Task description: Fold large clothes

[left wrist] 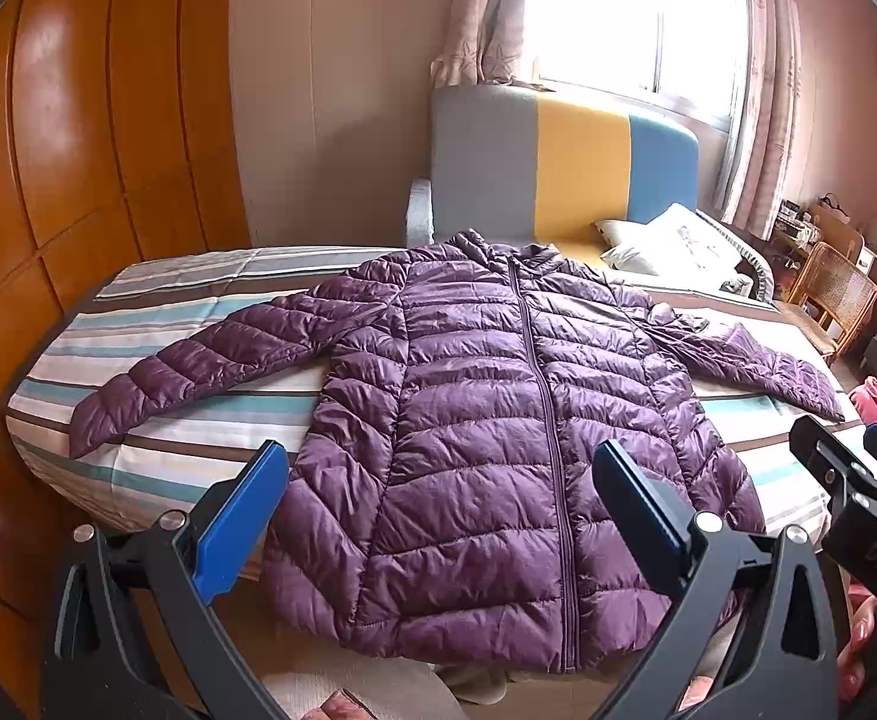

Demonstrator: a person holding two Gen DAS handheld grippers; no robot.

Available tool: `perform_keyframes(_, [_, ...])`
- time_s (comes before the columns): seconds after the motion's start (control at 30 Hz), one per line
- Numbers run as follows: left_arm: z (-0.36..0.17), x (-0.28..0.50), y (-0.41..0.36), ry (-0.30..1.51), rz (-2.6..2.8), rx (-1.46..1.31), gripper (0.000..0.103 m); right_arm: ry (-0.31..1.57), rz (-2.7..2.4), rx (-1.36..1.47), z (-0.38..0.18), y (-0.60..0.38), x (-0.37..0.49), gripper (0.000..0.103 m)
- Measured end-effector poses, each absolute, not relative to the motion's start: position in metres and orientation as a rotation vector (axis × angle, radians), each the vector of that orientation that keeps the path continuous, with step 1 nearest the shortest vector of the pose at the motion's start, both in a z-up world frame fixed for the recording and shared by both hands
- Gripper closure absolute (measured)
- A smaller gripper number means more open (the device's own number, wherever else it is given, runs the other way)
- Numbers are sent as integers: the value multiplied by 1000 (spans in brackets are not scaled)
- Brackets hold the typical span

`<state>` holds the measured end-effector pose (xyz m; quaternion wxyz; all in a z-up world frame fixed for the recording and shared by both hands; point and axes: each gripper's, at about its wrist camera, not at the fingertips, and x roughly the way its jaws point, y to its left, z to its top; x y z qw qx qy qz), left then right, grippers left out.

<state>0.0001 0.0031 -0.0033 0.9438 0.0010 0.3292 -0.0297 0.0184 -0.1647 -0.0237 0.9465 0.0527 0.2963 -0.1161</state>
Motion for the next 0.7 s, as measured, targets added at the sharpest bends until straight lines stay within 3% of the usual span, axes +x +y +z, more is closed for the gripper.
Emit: perform_keyframes(0.7, [-4, 0, 1, 671, -73, -1, 2, 609, -234, 109, -23, -165, 18, 3])
